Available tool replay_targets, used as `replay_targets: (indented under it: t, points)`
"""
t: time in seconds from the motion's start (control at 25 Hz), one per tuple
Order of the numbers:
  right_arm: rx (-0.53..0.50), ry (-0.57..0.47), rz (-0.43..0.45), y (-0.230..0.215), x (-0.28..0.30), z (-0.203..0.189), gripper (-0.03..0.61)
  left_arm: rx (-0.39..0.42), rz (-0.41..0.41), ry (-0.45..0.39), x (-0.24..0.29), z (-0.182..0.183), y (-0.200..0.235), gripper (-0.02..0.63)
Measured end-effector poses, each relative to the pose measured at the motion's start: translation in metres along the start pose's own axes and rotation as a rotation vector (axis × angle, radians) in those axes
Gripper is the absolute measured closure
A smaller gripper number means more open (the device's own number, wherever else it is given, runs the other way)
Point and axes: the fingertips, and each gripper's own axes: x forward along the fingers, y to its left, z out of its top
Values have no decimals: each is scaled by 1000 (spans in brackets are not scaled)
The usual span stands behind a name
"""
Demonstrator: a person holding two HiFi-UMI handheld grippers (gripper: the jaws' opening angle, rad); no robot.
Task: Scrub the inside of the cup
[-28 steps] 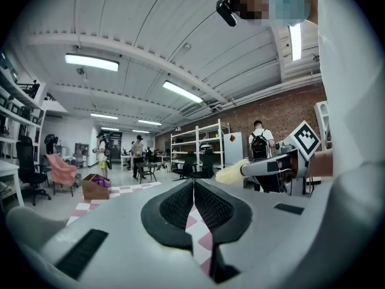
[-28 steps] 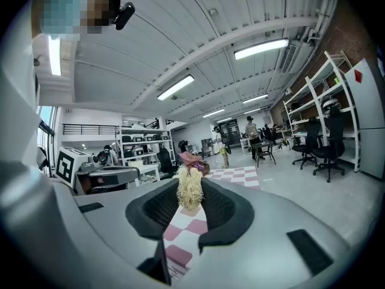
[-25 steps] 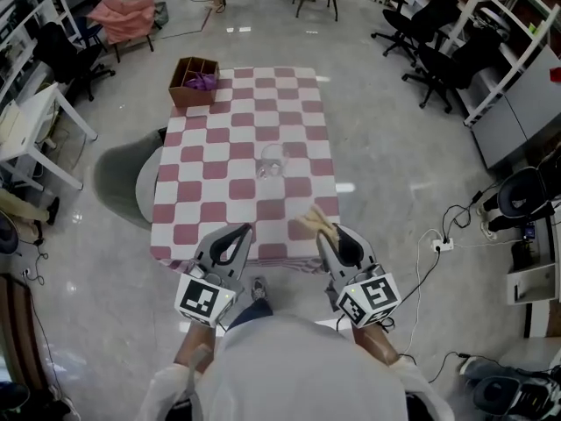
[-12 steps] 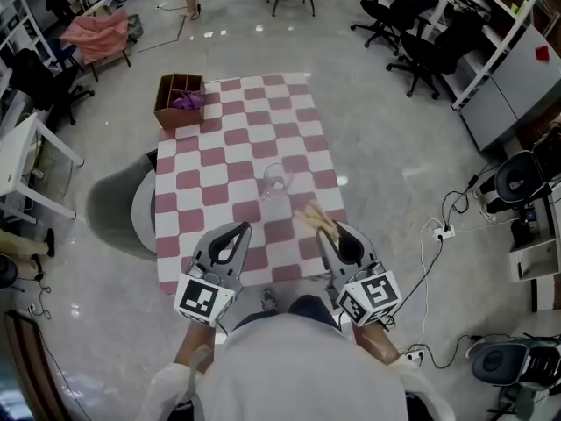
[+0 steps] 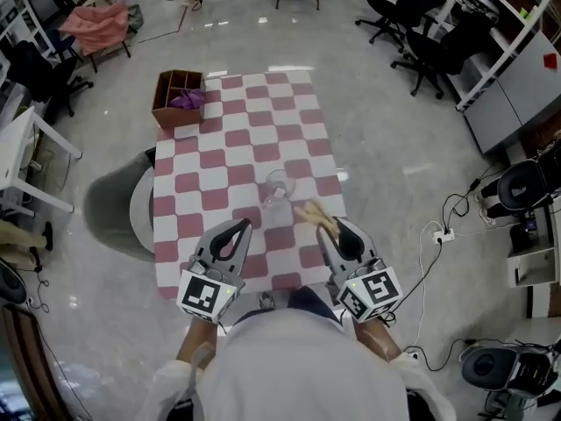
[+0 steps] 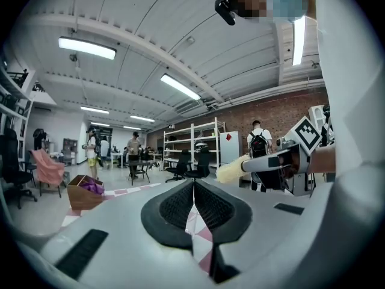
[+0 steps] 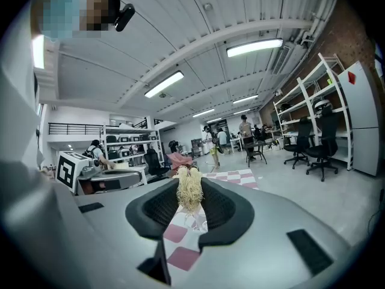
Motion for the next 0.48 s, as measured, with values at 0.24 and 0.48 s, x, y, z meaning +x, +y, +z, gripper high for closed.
replay_targets:
  t: [0.24, 0.48]
  points:
    - [-11, 5, 42, -10, 19, 11, 463, 15, 21, 12, 15, 4, 4, 581]
    - [-1, 11, 81, -18, 31, 10, 463, 24, 30, -7, 28, 7, 2, 581]
